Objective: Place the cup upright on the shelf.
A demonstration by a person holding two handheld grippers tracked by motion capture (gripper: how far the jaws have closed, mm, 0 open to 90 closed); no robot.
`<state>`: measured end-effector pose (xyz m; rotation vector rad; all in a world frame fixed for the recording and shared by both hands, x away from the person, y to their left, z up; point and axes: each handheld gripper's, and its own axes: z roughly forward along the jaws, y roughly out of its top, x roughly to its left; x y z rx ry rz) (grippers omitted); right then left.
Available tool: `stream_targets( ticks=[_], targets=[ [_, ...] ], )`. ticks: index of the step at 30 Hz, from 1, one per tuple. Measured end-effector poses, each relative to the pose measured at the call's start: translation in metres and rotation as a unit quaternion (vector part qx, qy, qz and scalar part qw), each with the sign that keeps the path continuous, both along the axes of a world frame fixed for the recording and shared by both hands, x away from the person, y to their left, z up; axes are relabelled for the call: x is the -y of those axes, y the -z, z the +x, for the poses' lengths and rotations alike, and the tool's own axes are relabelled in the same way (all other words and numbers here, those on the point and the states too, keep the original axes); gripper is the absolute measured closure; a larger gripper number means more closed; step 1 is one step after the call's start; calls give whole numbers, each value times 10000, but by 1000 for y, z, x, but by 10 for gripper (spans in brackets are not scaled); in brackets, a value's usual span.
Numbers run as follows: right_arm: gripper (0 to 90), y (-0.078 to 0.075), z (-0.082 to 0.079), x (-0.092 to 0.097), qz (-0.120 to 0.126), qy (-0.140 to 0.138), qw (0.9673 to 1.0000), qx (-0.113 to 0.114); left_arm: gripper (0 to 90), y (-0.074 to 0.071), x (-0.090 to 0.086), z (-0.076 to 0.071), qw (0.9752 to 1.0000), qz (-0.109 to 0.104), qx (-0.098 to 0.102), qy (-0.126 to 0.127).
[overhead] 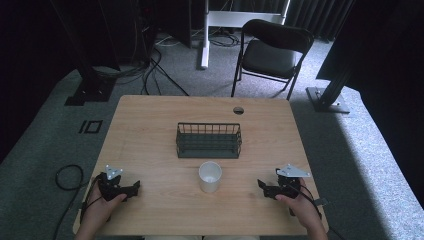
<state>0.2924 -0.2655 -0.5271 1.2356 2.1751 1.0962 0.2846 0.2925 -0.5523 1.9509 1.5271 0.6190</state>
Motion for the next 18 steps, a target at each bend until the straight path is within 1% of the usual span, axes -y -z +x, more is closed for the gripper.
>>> stream_targets(
  ticks=[1, 4, 5, 8, 14, 15, 18],
  targets=[
    [123, 0, 0, -3, 11, -79, 10000, 6, 21, 0, 0, 0, 10000, -2, 0, -2],
    [123, -1, 1, -9, 8, -192, 9998, 8, 21, 0, 0, 0, 10000, -4, -1, -5],
    [123, -2, 1, -11, 53, -241, 9997, 14, 21, 0, 0, 0, 10000, -3, 0, -3],
    [123, -4, 1, -15, 104, -305, 9995, 28, 21, 0, 0, 0, 10000, 0, 0, 0],
    [124, -5, 1, -25, 75, -479, 9988, 87, 21, 0, 0, 0, 10000, -1, 1, 0],
    [124, -5, 1, -27, 108, -527, 9985, 82, 21, 0, 0, 0, 10000, -3, 0, -3],
    [124, -4, 1, -35, 91, -676, 9977, 51, 21, 0, 0, 0, 10000, 1, 1, -1]
  ],
)
